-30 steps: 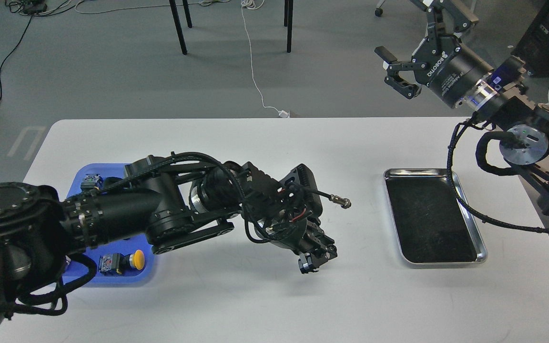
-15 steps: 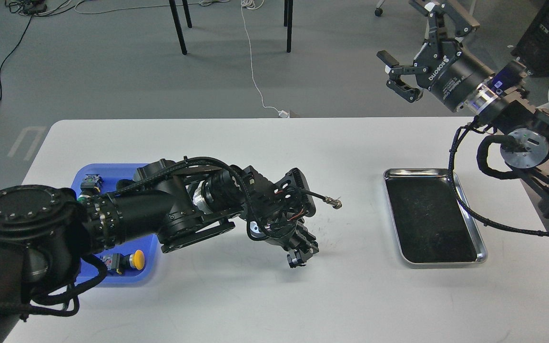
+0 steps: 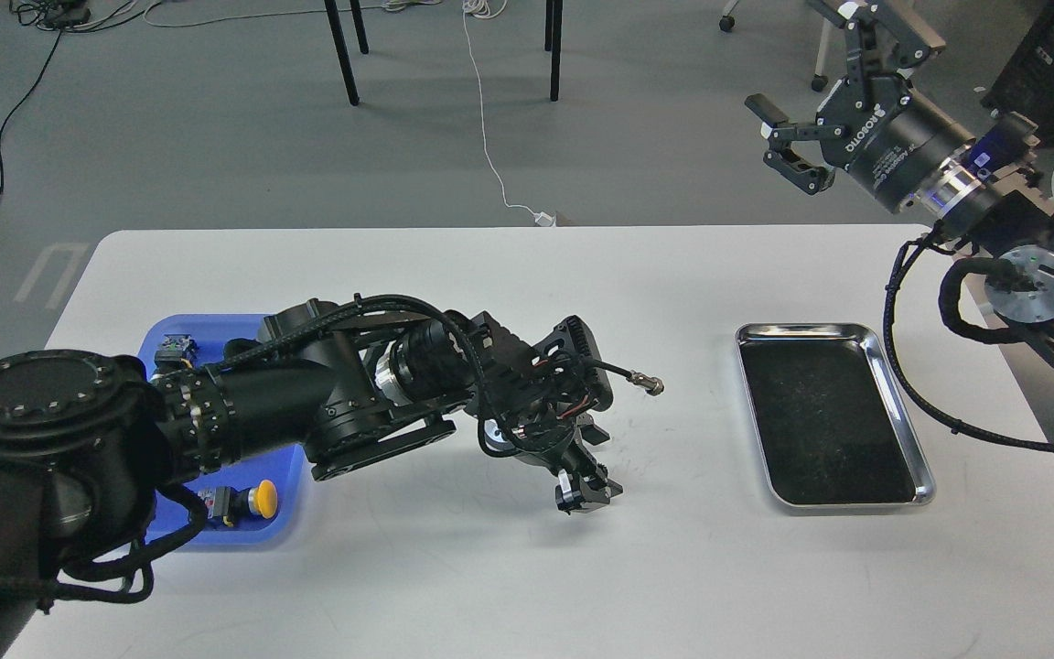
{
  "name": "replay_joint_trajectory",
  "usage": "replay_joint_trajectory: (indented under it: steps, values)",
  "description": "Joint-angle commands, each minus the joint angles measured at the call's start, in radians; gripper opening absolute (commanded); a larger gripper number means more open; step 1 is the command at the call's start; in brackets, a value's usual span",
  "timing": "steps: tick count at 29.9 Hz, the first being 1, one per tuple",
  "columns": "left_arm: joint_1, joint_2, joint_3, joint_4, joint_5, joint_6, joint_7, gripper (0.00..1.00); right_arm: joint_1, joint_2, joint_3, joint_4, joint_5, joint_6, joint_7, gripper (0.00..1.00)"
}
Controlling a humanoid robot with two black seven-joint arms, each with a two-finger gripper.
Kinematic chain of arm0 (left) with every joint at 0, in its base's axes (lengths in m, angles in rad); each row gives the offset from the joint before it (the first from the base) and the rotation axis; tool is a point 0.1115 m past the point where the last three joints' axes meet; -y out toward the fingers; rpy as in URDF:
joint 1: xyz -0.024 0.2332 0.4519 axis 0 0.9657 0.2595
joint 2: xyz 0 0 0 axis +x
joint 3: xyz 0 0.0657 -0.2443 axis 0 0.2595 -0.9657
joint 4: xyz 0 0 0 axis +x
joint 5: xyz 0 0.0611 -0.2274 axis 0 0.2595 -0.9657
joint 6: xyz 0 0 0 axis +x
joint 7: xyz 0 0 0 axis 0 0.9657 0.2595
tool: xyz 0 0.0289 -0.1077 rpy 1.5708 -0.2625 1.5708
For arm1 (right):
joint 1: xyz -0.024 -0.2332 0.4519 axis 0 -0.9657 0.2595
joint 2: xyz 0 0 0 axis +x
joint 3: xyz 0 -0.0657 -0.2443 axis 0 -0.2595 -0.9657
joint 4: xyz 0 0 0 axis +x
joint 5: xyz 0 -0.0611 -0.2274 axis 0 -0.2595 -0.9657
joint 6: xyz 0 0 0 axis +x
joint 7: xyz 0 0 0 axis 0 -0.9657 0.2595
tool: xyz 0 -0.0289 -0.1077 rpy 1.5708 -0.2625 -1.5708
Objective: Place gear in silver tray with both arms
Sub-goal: 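Open the left gripper to drop the gear, then retract the left arm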
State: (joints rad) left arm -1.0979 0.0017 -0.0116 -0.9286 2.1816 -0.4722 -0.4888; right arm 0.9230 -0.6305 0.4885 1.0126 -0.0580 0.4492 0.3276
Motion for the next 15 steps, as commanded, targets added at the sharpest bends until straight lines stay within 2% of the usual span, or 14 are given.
replay_joint_trajectory:
  steps: [1,3,5,7,10,15]
  values:
    - [-0.007,0.085,-0.063,-0.053,-0.047,0.024,0.000,0.96,-0.001,-0.067,-0.050,0.015,-0.057,0.029,0.004,1.00]
    - [0.004,0.168,-0.114,-0.070,-0.147,0.032,0.000,0.97,-0.003,-0.106,-0.076,0.032,-0.155,0.040,0.008,1.00]
    - [0.016,0.245,-0.157,-0.070,-0.248,0.070,0.000,0.97,-0.004,-0.144,-0.091,0.049,-0.276,0.040,0.033,1.00]
    - [0.070,0.311,-0.197,-0.070,-0.398,0.119,0.000,0.97,-0.013,-0.167,-0.105,0.076,-0.396,0.040,0.073,1.00]
    - [0.153,0.389,-0.270,-0.073,-0.714,0.170,0.000,0.97,-0.015,-0.175,-0.128,0.107,-0.592,0.040,0.161,1.00]
    - [0.298,0.494,-0.396,-0.110,-1.184,0.182,0.000,0.98,-0.004,-0.158,-0.188,0.149,-0.929,0.040,0.161,1.00]
